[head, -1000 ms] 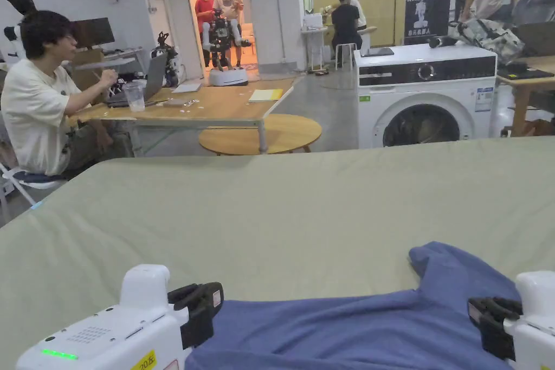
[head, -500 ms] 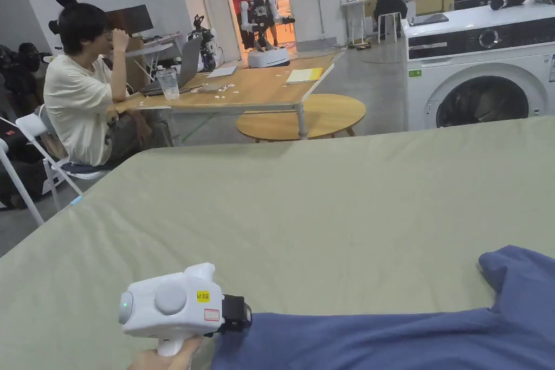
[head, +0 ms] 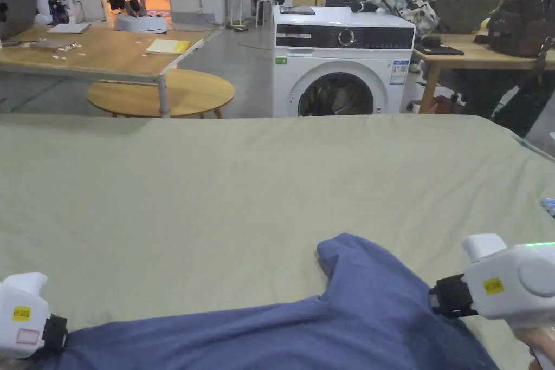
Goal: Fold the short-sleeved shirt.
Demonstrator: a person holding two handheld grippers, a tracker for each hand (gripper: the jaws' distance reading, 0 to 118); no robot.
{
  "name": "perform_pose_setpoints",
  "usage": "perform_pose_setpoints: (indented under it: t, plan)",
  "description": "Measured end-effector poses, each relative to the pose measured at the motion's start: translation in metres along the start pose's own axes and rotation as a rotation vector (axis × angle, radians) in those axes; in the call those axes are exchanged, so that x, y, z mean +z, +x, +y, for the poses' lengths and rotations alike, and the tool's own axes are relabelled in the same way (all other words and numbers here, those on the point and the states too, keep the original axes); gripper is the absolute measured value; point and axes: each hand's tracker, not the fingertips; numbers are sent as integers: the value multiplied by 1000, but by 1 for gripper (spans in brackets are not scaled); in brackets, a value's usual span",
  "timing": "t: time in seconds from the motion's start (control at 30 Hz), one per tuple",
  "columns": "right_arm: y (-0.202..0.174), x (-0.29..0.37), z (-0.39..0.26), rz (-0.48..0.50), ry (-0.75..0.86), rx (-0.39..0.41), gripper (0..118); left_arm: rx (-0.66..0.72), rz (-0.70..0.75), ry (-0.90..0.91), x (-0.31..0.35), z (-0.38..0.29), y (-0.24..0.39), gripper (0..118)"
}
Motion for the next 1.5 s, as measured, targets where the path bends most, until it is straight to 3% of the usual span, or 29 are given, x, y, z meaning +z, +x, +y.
perform_pose_setpoints:
  t: [0.07, 0.1, 0.17, 0.23, 0.33, 0.4, 0.5, 0.6, 0.73, 0.93, 1.13, 1.3, 1.37, 1.5]
  plan:
    - [5, -33, 4, 10, -104, -20, 46, -2, 6, -3, 1, 0, 5, 0]
    - [5, -45, 4, -1, -135, -20, 38, -5, 13, -4, 2, -2, 7, 0]
    - [-1, -34, 3, -6, -66, -9, 0, -17, 26, -6, 3, -3, 11, 0]
    - [-5, -23, -4, -9, -34, 43, 0, -27, 34, -5, 2, -4, 12, 0]
    - [-12, -17, -10, 2, -30, 28, 0, -21, 32, 17, 9, -7, 12, 0]
    - [-10, 2, -16, -23, 72, -1, 0, -47, -19, 188, 34, -18, 2, 0]
    - [-2, 54, -34, 74, 175, -41, 0, 20, -138, 319, 82, -35, -21, 0]
    - [-5, 113, -75, 79, 253, 12, 0, -50, -154, 342, 131, -65, -33, 0]
    - [-6, 157, -144, 63, 291, 4, 0, -35, -183, 354, 171, -127, -50, 0]
    - [-8, 170, -237, 67, 265, -50, 0, -30, -198, 306, 169, -200, -61, 0]
    - [-21, 142, -270, 51, 237, -55, 0, -4, -178, 239, 132, -229, -59, 0]
    - [-20, 131, -278, 32, 229, -89, 21, 106, -250, 270, 134, -231, -79, 5]
    - [-19, 138, -280, -3, 248, -67, 47, 104, -230, 294, 144, -229, -80, 36]
    - [-23, 172, -267, 13, 404, -76, 47, -32, -170, 452, 189, -218, -58, 37]
